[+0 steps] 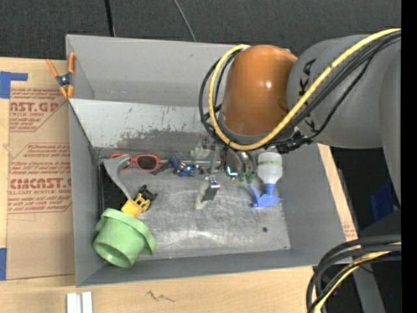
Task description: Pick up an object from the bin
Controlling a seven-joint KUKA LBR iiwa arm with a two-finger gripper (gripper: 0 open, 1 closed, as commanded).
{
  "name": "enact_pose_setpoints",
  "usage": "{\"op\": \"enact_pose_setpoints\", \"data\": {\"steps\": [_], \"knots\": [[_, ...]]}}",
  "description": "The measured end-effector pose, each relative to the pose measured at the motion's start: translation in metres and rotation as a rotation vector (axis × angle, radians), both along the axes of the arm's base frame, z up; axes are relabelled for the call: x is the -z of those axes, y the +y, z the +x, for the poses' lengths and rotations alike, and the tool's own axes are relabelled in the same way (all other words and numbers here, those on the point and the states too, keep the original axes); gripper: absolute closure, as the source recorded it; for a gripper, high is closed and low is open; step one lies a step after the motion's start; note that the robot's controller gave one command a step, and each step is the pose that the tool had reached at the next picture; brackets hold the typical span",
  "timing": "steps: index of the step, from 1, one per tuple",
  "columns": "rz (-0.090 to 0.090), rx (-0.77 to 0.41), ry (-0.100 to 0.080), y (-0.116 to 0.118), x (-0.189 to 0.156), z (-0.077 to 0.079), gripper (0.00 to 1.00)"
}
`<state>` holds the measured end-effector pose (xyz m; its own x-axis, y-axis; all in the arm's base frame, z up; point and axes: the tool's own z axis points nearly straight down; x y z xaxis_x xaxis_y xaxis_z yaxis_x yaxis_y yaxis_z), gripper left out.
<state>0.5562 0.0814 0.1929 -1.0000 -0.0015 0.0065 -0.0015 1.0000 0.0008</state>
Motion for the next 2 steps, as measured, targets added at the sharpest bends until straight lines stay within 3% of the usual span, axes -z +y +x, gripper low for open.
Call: {"op": "enact_pose_setpoints", "data": {"steps": [1,2], "knots": [[0.0,0.0,-0.008,0.0,-0.004,0.002,0.0],[0.0,-0.067,-0.015,-0.007,0.043,0.018,0.0]]}}
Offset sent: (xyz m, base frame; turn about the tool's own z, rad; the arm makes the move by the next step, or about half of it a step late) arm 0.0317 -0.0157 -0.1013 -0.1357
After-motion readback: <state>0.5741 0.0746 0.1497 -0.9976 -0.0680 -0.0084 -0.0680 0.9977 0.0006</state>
